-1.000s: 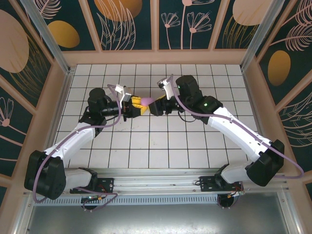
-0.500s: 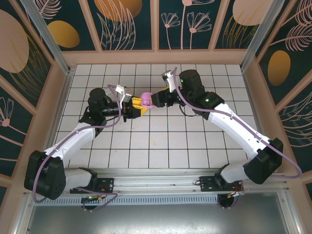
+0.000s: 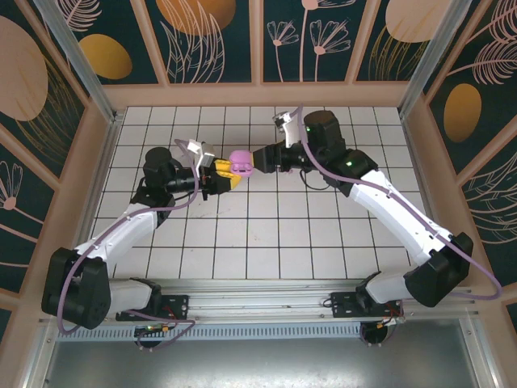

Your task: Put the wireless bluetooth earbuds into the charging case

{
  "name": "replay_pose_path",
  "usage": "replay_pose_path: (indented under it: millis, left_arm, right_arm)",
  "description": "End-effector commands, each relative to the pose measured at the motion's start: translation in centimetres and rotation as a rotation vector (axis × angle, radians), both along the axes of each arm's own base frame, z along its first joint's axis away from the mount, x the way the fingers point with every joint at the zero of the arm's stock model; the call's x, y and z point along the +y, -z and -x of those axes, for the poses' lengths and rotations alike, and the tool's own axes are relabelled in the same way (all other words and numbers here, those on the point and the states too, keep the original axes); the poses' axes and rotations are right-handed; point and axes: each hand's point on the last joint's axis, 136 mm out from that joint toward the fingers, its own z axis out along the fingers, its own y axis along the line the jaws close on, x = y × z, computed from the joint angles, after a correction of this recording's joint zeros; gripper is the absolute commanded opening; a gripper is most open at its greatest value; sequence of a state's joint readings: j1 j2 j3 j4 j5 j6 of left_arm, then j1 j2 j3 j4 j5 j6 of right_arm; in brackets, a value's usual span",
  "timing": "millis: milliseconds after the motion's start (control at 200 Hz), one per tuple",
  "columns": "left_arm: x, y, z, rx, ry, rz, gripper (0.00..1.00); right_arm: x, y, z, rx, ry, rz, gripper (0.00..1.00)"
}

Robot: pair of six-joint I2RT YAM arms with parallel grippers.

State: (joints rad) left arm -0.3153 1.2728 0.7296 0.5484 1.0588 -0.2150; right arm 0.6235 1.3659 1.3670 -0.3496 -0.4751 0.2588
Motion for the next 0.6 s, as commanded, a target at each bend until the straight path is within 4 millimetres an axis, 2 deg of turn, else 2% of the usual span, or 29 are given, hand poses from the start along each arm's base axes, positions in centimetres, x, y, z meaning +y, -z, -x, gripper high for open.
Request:
replay_pose_path:
  millis: [0,105,190,215,285,380,455,551,596]
  left_arm:
    - [0.7,0.0,-0.2,0.012,-0.015,0.036,0.17]
    - [1.6,0.3,-0.2,0.024,-0.046,0.035,0.17]
    - [2.6,0.6,-0.2,0.041,-0.08,0.037,0.17]
    - [3.0,0.8,-0.2,0.046,-0.094,0.037,0.17]
    - [4.0,1.1,-0.3,0.062,-0.147,0.029,0.17]
    - [5.2,2.0,-0.4,0.087,-0.214,-0.004,0.17]
    - [5.7,2.1,0.0,0.091,-0.24,-0.016,0.18]
    - [6.1,2.1,0.6,0.087,-0.256,-0.031,0.18]
    - [6.2,1.9,1.0,0.08,-0.26,-0.034,0.19]
  right_arm:
    - [-1.5,-3.5,-0.6,0.024,0.071,-0.085,0.67]
    - [-2.8,-1.6,-3.0,0.121,0.199,-0.066,0.67]
    - [-3.0,1.3,-4.5,0.222,0.28,-0.026,0.66]
    - [-3.9,2.3,-5.7,0.256,0.328,-0.02,0.66]
    - [-3.7,5.3,-6.9,0.351,0.368,0.0,0.63]
    - [-2.4,8.8,-8.4,0.451,0.379,0.029,0.59]
    - [-0.9,10.7,-9.5,0.49,0.355,0.052,0.56]
    - [1.6,12.8,-11.4,0.504,0.306,0.096,0.51]
    - [3.8,13.9,-11.4,0.504,0.253,0.124,0.48]
